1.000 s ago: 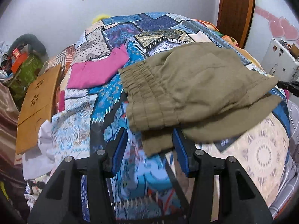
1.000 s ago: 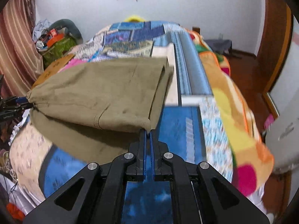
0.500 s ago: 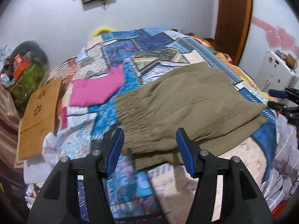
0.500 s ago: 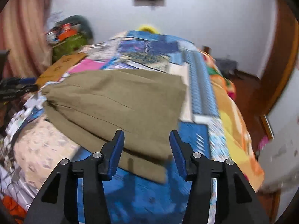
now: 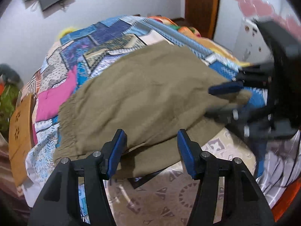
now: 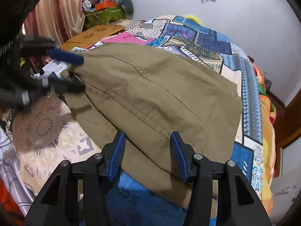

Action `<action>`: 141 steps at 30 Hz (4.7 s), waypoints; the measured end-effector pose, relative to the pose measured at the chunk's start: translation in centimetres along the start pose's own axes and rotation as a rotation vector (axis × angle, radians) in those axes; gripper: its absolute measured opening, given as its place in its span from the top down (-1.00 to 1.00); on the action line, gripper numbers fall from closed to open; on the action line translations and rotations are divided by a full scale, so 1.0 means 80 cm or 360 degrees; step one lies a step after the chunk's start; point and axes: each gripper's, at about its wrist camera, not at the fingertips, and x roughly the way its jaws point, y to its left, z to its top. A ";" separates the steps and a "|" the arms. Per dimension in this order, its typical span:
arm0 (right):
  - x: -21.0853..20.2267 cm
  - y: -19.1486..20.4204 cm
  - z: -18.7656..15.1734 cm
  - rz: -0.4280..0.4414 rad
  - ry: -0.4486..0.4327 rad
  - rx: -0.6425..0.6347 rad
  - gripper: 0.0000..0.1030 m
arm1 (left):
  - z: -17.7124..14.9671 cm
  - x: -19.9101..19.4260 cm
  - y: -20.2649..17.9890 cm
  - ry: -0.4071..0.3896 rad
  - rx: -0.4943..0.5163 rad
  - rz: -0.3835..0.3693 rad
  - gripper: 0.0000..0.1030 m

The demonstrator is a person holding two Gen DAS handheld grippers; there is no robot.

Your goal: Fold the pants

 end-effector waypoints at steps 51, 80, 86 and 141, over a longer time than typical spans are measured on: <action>-0.084 -0.116 -0.096 -0.0164 -0.0088 0.0936 0.27 | -0.076 -0.006 0.166 0.0020 -0.0977 -0.0130 -0.23; -0.045 -0.077 -0.117 -0.0147 0.0045 0.0749 0.89 | -0.098 -0.011 0.135 -0.0033 -0.0801 0.0013 0.10; -0.056 -0.085 -0.102 -0.0149 0.0105 0.0691 0.86 | -0.090 -0.031 0.144 -0.0022 -0.0809 0.0069 -0.21; -0.049 -0.148 0.002 -0.0165 -0.0166 0.0665 -0.12 | 0.018 0.015 0.224 -0.0039 -0.0782 0.0213 -0.37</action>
